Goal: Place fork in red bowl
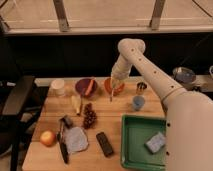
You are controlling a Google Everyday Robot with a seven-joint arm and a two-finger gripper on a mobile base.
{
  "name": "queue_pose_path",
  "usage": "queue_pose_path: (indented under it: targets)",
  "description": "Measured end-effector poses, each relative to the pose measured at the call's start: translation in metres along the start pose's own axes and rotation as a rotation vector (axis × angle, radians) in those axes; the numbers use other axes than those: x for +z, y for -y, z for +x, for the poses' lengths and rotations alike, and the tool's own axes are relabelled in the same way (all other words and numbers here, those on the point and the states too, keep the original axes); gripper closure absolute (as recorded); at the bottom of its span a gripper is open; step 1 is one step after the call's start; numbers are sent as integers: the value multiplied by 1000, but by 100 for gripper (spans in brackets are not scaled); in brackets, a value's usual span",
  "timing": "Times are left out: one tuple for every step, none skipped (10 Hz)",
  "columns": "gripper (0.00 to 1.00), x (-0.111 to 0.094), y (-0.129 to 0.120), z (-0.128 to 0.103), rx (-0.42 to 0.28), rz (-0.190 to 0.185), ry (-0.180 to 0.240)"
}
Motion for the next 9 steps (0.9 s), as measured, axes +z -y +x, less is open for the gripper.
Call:
queue_pose_path:
  targets:
    - [100,-4,3,11,-3,24,-23]
    - [100,-7,4,21,-5,46,-47]
    - [100,-10,6,33,-13,87,-102]
    - [100,-13,7,41,-14,117,-152]
    - [100,-14,5,52,-8,154,-205]
    - [100,-14,9,61,-7,196,-239]
    - [100,-13,7,68,-1,222,-259]
    - [100,-12,5,72,6,234,-267]
    - [98,-7,6,80,13,250,-270]
